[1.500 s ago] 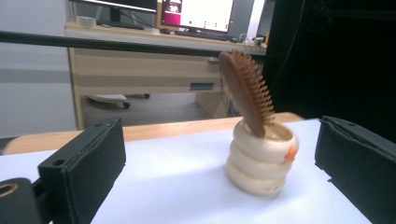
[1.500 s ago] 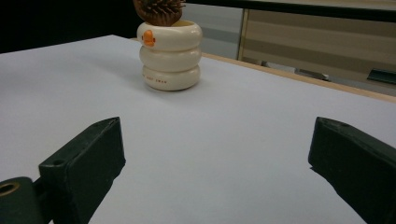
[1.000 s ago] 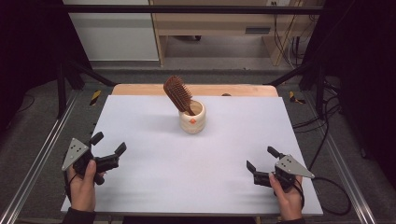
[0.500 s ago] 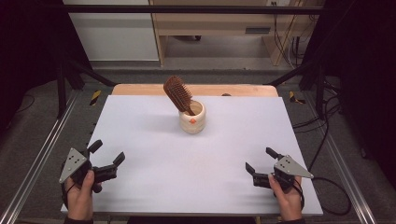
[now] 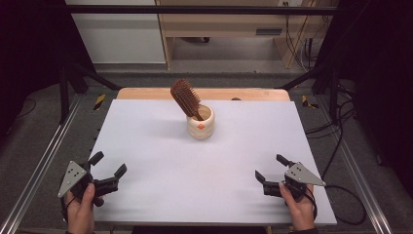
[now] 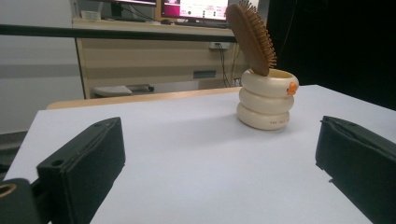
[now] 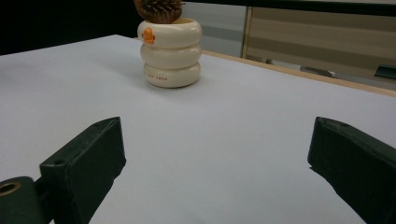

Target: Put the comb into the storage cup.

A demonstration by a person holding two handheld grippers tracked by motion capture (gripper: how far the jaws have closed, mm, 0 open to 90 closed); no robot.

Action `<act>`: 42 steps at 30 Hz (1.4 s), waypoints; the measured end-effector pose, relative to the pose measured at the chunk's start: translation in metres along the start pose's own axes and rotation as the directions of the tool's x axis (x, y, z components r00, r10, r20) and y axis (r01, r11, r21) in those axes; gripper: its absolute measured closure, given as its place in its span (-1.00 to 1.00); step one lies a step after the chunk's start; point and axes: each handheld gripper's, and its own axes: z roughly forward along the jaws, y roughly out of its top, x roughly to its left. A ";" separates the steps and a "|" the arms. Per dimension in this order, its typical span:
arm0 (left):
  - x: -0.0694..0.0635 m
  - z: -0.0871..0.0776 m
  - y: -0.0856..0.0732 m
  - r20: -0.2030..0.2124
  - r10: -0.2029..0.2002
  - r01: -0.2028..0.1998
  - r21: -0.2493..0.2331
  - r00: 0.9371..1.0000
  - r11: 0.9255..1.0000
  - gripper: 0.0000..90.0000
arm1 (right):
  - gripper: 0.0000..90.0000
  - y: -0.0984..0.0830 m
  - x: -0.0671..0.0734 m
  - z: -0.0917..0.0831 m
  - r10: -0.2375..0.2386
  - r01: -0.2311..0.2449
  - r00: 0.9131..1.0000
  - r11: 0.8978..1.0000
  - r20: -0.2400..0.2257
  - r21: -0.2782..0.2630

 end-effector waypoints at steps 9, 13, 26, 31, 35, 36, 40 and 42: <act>-0.003 0.003 -0.009 0.021 0.007 -0.008 0.020 1.000 1.000 -0.97 | -0.91 -0.001 0.001 0.001 -0.003 0.003 1.000 1.000 -0.009 0.004; -0.006 0.004 -0.010 0.033 0.010 -0.011 0.023 0.999 1.000 -0.97 | -0.91 -0.002 0.001 0.001 -0.001 0.001 1.000 1.000 -0.011 0.006; -0.013 0.007 -0.014 0.056 0.021 -0.023 0.037 0.998 0.999 -0.97 | -0.91 -0.003 0.001 0.002 0.005 -0.005 1.000 1.000 -0.021 0.005; -0.016 0.007 -0.016 0.060 0.041 -0.044 0.044 0.997 0.998 -0.97 | -0.91 -0.003 0.001 0.002 0.017 -0.017 1.000 1.000 -0.025 0.004; -0.019 0.008 -0.017 0.064 0.065 -0.068 0.051 0.996 0.996 -0.96 | -0.91 -0.003 0.001 0.002 0.022 -0.023 0.999 1.000 -0.025 -0.008; -0.020 0.007 -0.017 0.066 0.066 -0.070 0.053 0.996 0.996 -0.96 | -0.91 -0.003 0.001 0.002 0.022 -0.022 1.000 1.000 -0.022 -0.011; -0.024 0.004 -0.016 0.069 0.076 -0.079 0.044 0.995 0.996 -0.96 | -0.91 -0.005 0.002 0.003 0.021 -0.021 1.000 1.000 -0.014 -0.006; -0.026 0.003 -0.015 0.070 0.086 -0.089 0.040 0.994 0.995 -0.97 | -0.91 -0.005 0.002 0.004 0.023 -0.023 1.000 1.000 -0.011 -0.006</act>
